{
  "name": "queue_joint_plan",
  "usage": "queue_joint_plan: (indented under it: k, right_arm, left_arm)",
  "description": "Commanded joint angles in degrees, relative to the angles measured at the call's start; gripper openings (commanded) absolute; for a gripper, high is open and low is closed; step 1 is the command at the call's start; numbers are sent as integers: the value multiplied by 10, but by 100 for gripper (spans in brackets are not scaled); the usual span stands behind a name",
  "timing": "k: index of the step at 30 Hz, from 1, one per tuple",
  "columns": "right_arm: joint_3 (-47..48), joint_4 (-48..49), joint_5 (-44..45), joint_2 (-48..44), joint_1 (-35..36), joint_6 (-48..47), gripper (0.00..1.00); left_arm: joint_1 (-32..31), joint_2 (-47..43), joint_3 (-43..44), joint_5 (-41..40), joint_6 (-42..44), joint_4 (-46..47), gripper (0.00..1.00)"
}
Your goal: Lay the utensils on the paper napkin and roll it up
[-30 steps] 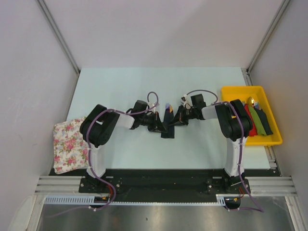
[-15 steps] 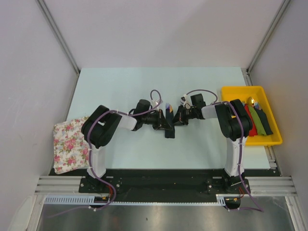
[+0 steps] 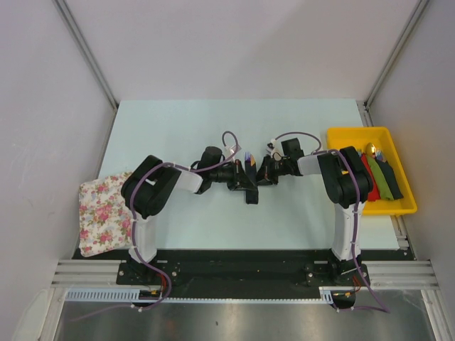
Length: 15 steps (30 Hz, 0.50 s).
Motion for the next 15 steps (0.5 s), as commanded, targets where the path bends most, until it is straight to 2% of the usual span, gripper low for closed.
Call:
queue_joint_plan:
  k: [1, 8, 12, 15]
  right_arm:
    - [-5, -47, 90, 24, 8, -40, 0]
    - [-3, -47, 103, 21, 11, -40, 0]
    - [-3, -51, 112, 19, 13, -43, 0]
    - [-1, -49, 116, 21, 15, -40, 0]
  left_arm:
    - [5, -19, -14, 60, -23, 34, 0]
    - [11, -24, -23, 84, -72, 95, 0]
    - [10, -13, -31, 89, -137, 161, 0]
    - [5, -12, -30, 79, -135, 163, 0]
